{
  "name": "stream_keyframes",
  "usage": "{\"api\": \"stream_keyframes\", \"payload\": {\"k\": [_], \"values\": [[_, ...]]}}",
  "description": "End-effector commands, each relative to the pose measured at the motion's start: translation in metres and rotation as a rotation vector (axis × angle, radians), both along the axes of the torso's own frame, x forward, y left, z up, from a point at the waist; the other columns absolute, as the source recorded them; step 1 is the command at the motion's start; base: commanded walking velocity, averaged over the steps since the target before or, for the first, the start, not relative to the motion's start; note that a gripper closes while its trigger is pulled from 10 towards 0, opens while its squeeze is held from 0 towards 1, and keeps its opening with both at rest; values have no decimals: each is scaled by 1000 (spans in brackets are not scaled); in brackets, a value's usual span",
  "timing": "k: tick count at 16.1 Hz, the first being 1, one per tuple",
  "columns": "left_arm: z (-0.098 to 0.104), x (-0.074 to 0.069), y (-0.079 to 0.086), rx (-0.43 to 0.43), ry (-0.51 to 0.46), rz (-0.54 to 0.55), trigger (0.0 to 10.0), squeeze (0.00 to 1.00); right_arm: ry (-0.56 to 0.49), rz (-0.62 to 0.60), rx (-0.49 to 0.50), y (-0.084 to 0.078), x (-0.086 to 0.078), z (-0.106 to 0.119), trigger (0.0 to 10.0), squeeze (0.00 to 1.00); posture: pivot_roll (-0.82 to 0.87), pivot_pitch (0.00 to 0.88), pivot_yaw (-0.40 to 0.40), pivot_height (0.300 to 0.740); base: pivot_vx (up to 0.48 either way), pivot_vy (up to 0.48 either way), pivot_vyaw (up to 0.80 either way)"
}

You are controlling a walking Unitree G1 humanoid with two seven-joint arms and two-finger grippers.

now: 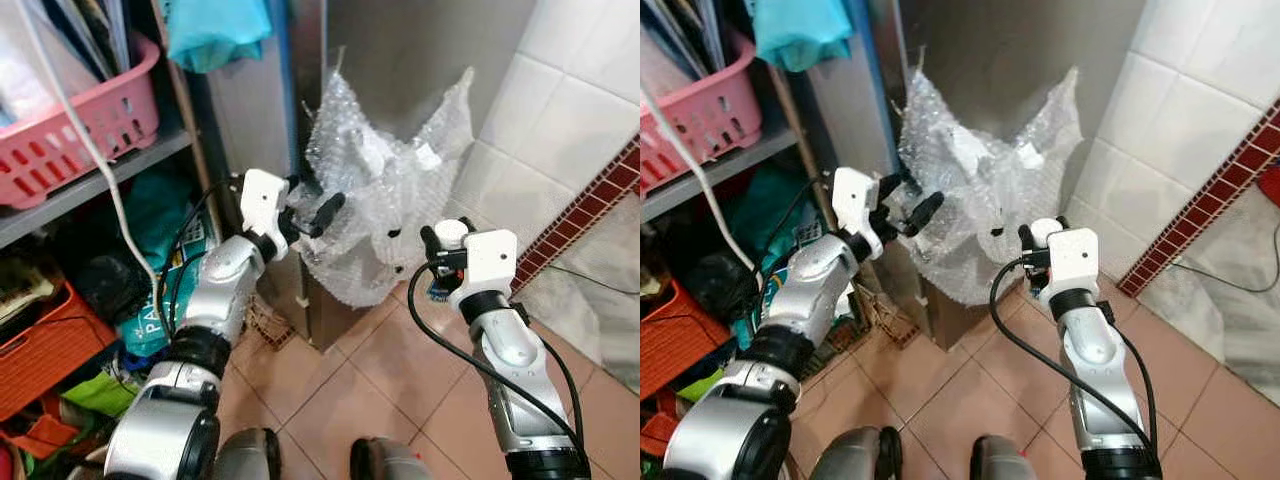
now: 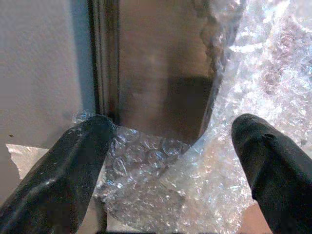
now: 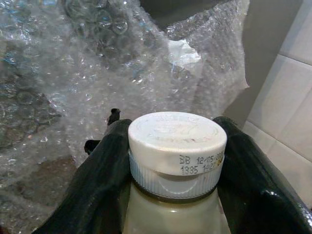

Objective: Restocking fridge

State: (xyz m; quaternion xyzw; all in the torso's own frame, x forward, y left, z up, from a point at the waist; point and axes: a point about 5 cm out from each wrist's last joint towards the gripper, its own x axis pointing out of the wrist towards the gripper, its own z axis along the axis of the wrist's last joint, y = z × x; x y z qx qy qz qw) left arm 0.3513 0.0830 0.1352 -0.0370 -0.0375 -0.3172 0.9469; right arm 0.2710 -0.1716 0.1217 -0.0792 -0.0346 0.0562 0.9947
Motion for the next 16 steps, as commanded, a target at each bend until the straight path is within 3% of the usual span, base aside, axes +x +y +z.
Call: {"api": "stream_keyframes", "payload": {"k": [1, 3, 6, 10, 12, 16], "values": [[2, 2, -2, 13, -14, -10, 10000, 0, -44, 5, 0, 1, 1, 10, 10000, 0, -54, 85, 18, 740, 0, 0, 0], [0, -1, -14, 20, -5, -74, 10000, 0, -43, 7, 3, 1, 0, 10, 10000, 0, -48, 81, 11, 740, 0, 0, 0], [6, -8, -45, 27, -39, -193, 10000, 0, -38, -6, -10, -2, -10, 8, 10000, 0, -41, 78, 3, 740, 0, 0, 0], [-6, -32, -82, 38, -23, -367, 10000, 0, 29, -87, -52, -15, -24, -10, 10000, 0, -46, 81, 9, 740, 0, 0, -272], [-13, -44, -93, 50, -18, -420, 10000, 0, 40, -149, -70, -23, -26, -11, 10000, 0, -51, 83, 15, 740, 0, 0, -800], [-18, -51, -97, 51, -15, -419, 10000, 0, 34, -234, -119, -31, -28, -10, 10000, 0, -47, 83, 16, 740, 0, 0, -800]]}}
